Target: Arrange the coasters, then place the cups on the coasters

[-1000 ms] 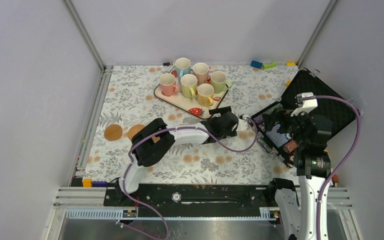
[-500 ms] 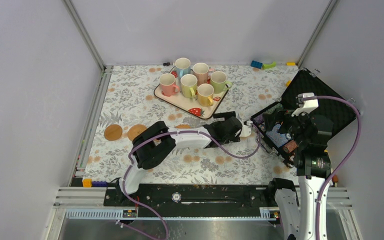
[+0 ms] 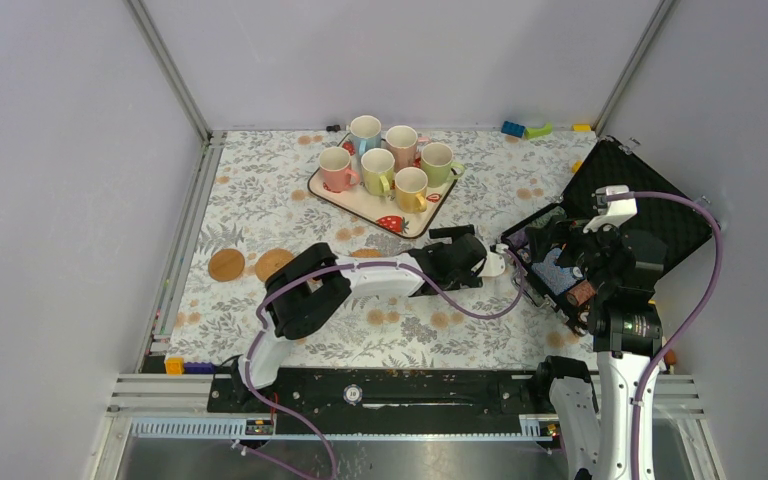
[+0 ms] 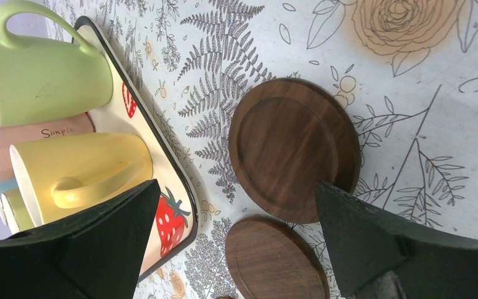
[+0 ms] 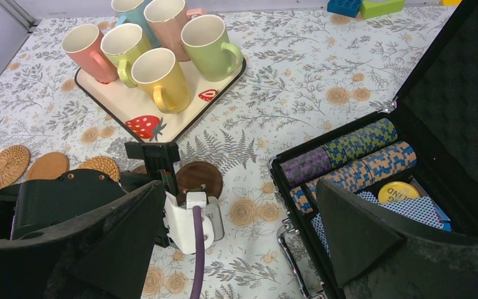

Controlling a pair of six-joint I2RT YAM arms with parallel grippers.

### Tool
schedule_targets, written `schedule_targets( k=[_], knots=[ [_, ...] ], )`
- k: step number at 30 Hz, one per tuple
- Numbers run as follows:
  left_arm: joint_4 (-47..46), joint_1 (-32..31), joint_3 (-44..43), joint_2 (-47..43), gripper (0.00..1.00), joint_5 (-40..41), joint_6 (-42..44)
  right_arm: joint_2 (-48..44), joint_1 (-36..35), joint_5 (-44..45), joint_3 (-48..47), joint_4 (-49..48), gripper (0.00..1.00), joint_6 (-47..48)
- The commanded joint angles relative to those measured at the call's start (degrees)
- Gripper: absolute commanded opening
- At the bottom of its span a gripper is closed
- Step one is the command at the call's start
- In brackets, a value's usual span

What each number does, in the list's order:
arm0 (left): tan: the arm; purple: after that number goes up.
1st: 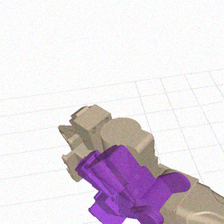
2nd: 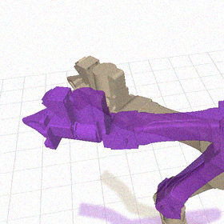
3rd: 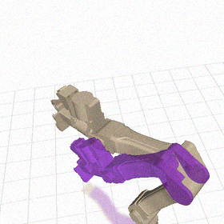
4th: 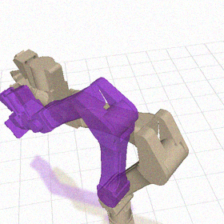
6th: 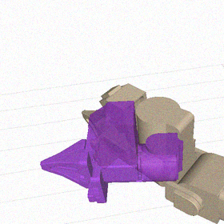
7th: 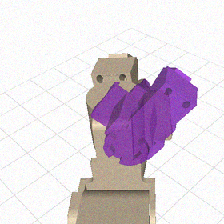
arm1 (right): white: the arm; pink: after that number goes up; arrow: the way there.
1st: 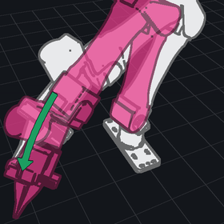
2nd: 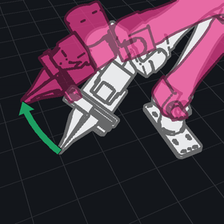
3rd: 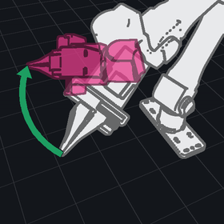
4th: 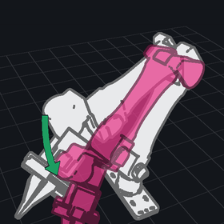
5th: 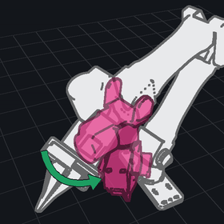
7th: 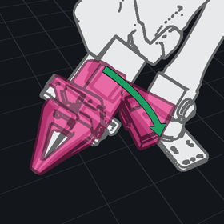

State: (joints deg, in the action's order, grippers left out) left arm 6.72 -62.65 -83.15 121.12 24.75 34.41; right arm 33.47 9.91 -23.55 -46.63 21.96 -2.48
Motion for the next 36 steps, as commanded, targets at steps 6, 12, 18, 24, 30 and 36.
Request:
schedule_targets(
  k=[6, 12, 18, 24, 30, 36],
  knots=[
    [3.71, -0.95, -3.6, 0.31, 0.99, -3.14, -1.55, -0.27, 0.37, -0.96, -0.13, -2.27, 0.98, -0.52],
    [3.54, -0.96, -6.7, 3.16, 0.98, -0.84, -0.42, -0.29, 0.46, -0.89, -0.13, -2.29, 0.98, -0.55],
    [3.74, -0.98, -7.88, 3.88, 0.99, -0.84, -0.52, -0.35, 0.46, -0.94, -0.13, -2.28, 0.98, -0.51],
    [4.0, -0.95, -9.14, 4.22, 0.99, -0.76, -0.67, -0.43, 0.52, -1.01, -0.19, -2.27, 0.98, -0.52],
    [4.82, -0.97, -10.16, 4.24, 0.99, -1.08, -1.48, -0.51, 0.63, -0.99, -0.14, -2.31, 0.98, -0.54],
    [5.37, -0.98, -10.54, 3.85, 0.99, -1.38, -2.09, -0.5, 0.67, -1.13, -0.13, -2.32, 0.99, -0.59]
  ],
)
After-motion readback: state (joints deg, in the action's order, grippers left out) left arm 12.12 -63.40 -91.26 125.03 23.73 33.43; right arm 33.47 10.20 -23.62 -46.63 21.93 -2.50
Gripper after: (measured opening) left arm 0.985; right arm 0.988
